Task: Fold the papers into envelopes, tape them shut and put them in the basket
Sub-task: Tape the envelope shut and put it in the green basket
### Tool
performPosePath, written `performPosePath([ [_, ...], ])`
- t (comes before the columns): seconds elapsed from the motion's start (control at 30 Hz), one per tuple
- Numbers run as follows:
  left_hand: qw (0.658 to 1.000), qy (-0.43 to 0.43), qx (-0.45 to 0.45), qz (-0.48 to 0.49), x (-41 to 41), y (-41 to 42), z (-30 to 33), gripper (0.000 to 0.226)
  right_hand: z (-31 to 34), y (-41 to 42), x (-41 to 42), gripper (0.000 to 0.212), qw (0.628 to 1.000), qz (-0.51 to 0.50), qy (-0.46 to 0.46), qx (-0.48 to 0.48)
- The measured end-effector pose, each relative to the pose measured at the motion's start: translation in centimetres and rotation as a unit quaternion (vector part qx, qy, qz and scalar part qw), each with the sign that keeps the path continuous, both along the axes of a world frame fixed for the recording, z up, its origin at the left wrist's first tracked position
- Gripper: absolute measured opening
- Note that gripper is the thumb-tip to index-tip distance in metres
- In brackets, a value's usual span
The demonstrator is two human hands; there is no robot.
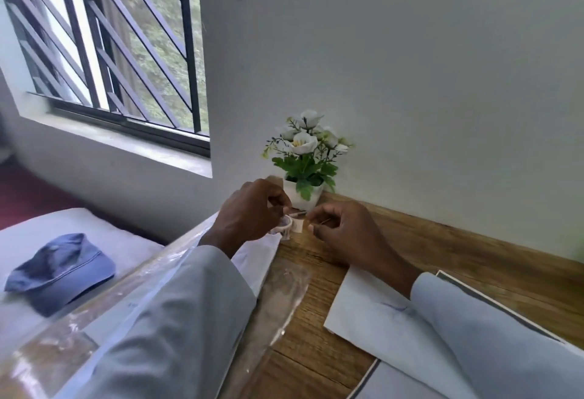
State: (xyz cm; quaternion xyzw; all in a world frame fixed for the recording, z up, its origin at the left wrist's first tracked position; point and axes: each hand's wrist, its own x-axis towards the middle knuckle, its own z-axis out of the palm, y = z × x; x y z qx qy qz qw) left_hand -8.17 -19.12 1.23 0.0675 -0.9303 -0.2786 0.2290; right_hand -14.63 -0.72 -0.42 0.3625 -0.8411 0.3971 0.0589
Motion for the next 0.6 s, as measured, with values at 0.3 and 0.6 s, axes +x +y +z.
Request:
performPosePath([
  [0.3, 0.995, -0.062, -0.077, -0.003, 0.0, 0.5, -0.7, 0.016, -1.8, -2.0, -0.6, 0.02, 0.996, -0.041, -0.05, -0.064],
  [0.6, 0.996, -0.061, -0.072, -0.005, 0.0, 0.6, -0.9, 0.015, -2.1, -1.8, -1.0, 0.006, 0.995, -0.034, -0.069, -0.066],
])
